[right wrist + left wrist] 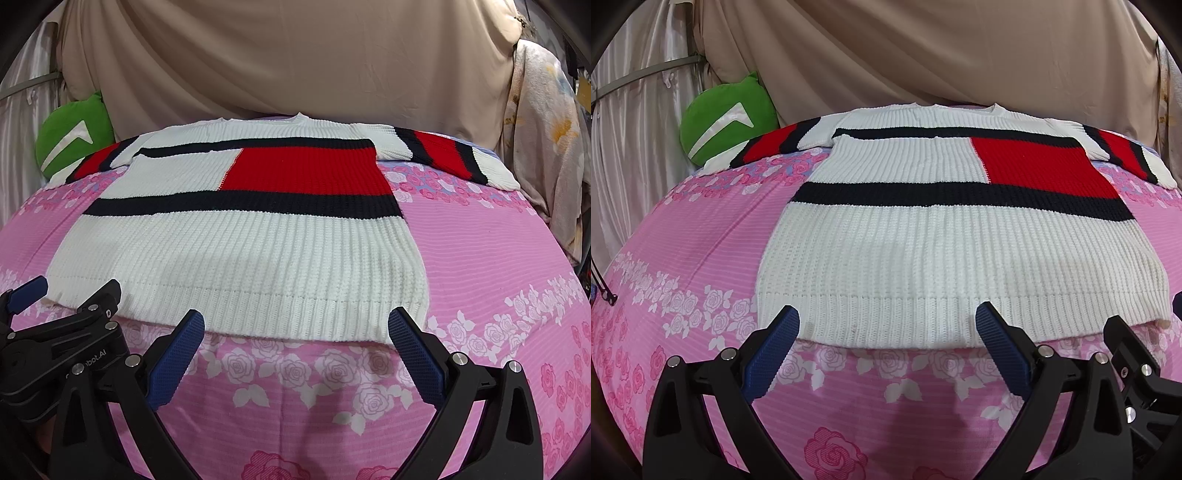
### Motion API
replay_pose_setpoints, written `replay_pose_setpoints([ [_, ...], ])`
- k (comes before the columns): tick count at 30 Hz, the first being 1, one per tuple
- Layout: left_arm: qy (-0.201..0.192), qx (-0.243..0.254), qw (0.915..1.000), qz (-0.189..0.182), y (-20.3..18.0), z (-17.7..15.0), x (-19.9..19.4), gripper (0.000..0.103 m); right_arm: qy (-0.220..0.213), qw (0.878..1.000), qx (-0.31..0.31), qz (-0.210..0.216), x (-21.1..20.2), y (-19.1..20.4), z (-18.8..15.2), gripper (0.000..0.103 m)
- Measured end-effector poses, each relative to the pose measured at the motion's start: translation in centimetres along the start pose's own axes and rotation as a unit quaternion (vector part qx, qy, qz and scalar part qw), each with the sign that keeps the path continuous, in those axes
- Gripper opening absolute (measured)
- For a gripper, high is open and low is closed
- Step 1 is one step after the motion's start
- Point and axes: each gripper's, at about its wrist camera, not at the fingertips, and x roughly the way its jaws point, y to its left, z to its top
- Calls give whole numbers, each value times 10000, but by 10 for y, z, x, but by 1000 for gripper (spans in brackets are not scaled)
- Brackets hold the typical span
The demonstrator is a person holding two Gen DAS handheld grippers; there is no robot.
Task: Fold small clothes
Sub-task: 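Grasp the striped sleeve cuff with the right gripper and lift it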
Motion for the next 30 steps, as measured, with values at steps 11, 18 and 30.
replay_pose_setpoints([
  [11, 13, 3, 10000, 46, 0, 0, -1, 94, 109, 9997, 122, 167, 0, -3, 2, 98],
  [18, -56, -410, 9990, -184, 40, 37, 0, 94, 362, 9886, 1326, 615, 25, -110, 63, 98],
  [30, -221, -260, 9975, 625, 79, 128, 62, 97, 153, 9438, 3236, -658, 164, -377, 162, 90],
])
